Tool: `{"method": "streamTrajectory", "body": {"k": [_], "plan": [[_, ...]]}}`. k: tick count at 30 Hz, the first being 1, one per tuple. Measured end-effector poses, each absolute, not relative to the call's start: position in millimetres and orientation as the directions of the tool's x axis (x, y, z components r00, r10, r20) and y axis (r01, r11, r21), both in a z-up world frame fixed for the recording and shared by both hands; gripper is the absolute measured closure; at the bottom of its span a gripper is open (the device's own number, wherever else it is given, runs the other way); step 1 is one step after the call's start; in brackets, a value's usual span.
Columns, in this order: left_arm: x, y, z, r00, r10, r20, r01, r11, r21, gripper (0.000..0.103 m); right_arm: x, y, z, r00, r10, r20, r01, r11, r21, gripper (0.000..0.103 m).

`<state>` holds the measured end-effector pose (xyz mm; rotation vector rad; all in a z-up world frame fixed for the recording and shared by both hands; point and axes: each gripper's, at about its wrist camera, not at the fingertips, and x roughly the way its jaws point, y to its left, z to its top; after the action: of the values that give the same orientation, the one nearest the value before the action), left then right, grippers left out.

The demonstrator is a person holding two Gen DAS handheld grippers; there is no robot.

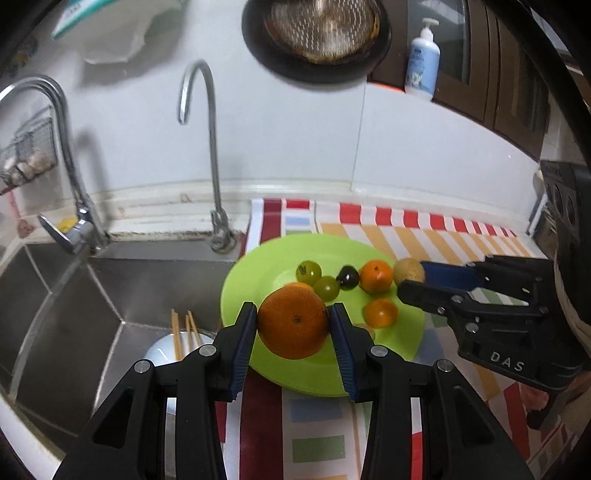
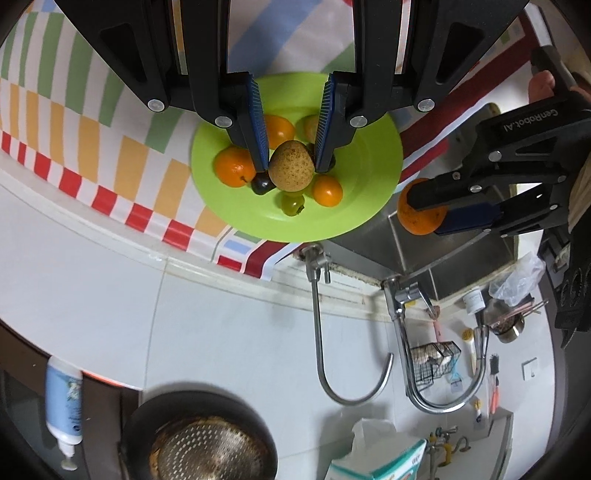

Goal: Organize fruits

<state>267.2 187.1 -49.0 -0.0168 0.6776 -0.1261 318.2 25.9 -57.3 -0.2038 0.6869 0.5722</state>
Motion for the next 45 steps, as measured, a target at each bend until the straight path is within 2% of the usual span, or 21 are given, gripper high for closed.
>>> {"method": "streamTrajectory", "body": {"k": [15,18,20,23,31,35,38,43,45], "plan": [[306.2,189.0,-76.0,0.7,-0.172,-0.693,0.177,0.982,-0.065,0.063,354.3,42.5,-82.9,0.601,0.388,-0.699,-0.524,0.851,0.022,0.076],[302.9,190.8,-73.1,0.709,-0.161,-0.687,0.173,0.984,-0.052,0.049,356.5,43.5,-84.3,0.596,0.387,-0.703,-0.523,0.852,0.025,0.076],[299.1,192.5,-68.5,0.713,-0.152,-0.684,0.164,0.985,-0.049,0.049,356.2,44.1,-83.8,0.595,0.386,-0.705,-0.521,0.853,0.026,0.075],[291.2,193.8,-60.6,0.724,-0.123,-0.679,0.141,0.99,-0.028,0.048,352.3,42.6,-81.2,0.605,0.38,-0.7,-0.507,0.862,0.03,0.066],[259.3,194.6,-41.2,0.748,-0.133,-0.65,0.168,0.986,-0.009,0.046,313.4,28.1,-65.1,0.688,0.298,-0.662,-0.377,0.926,0.026,0.066],[242.3,188.1,-26.8,0.772,-0.136,-0.621,0.177,0.984,0.005,0.037,283.5,17.1,-52.2,0.731,0.238,-0.639,-0.291,0.956,0.024,0.065],[223.7,180.1,-13.8,0.794,-0.149,-0.589,0.184,0.983,0.0,0.035,260.2,4.3,-41.3,0.752,0.207,-0.625,-0.237,0.971,0.037,0.056],[190.3,165.2,2.7,0.83,-0.147,-0.538,0.171,0.985,-0.006,0.028,220.2,-20.1,-21.8,0.784,0.176,-0.595,-0.184,0.982,0.048,0.053],[175.5,158.0,7.0,0.84,-0.135,-0.526,0.155,0.988,-0.005,0.024,205.3,-29.7,-14.7,0.8,0.154,-0.58,-0.162,0.986,0.038,0.045]]}}
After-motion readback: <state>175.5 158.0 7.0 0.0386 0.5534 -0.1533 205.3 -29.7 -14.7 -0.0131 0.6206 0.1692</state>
